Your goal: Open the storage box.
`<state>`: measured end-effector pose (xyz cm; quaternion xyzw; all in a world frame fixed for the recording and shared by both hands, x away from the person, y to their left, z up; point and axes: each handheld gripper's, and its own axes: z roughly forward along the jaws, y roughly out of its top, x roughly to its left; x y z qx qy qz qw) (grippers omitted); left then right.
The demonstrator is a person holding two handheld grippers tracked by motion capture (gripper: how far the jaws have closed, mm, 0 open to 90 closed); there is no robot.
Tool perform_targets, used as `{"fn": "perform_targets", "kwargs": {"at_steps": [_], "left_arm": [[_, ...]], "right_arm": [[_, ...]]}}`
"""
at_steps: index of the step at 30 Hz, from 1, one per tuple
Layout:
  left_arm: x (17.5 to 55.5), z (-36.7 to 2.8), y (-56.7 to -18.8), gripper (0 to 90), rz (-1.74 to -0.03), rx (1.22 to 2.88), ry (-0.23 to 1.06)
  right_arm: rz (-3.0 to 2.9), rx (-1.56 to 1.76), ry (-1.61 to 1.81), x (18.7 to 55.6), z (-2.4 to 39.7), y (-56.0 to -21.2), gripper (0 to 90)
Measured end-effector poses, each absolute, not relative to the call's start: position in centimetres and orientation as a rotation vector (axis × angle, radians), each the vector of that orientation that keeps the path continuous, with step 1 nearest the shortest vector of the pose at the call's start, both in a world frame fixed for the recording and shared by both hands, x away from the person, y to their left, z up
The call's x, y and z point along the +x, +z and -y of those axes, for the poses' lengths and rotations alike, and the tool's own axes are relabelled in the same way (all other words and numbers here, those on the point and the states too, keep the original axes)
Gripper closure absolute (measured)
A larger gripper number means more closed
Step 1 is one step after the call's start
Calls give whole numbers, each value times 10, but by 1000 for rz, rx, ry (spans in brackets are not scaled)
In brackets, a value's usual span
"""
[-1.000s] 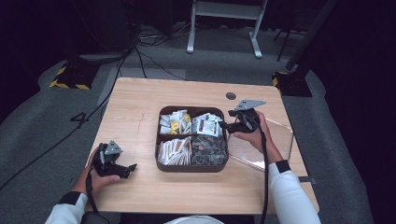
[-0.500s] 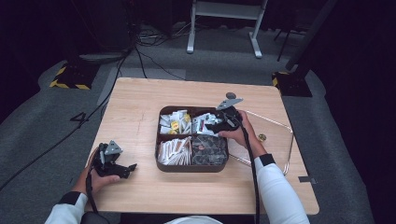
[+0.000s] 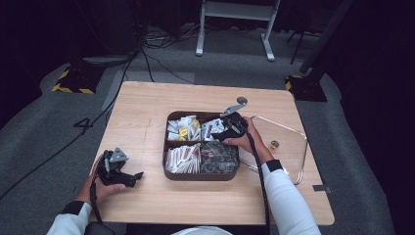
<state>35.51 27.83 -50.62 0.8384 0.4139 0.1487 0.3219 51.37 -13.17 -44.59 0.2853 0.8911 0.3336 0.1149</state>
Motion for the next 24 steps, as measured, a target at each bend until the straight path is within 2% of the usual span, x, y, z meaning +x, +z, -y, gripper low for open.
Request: {"fn": "perform_targets", "kwargs": {"at_steps": [9, 24], "left_arm": [[355, -278, -506, 5, -1086, 2201, 389], [355, -278, -506, 5, -1086, 2201, 389]], "right_arm": [[-2635, 787, 1064, 503, 131, -431, 362], [-2545, 833, 1154, 507, 107, -434, 372]]}}
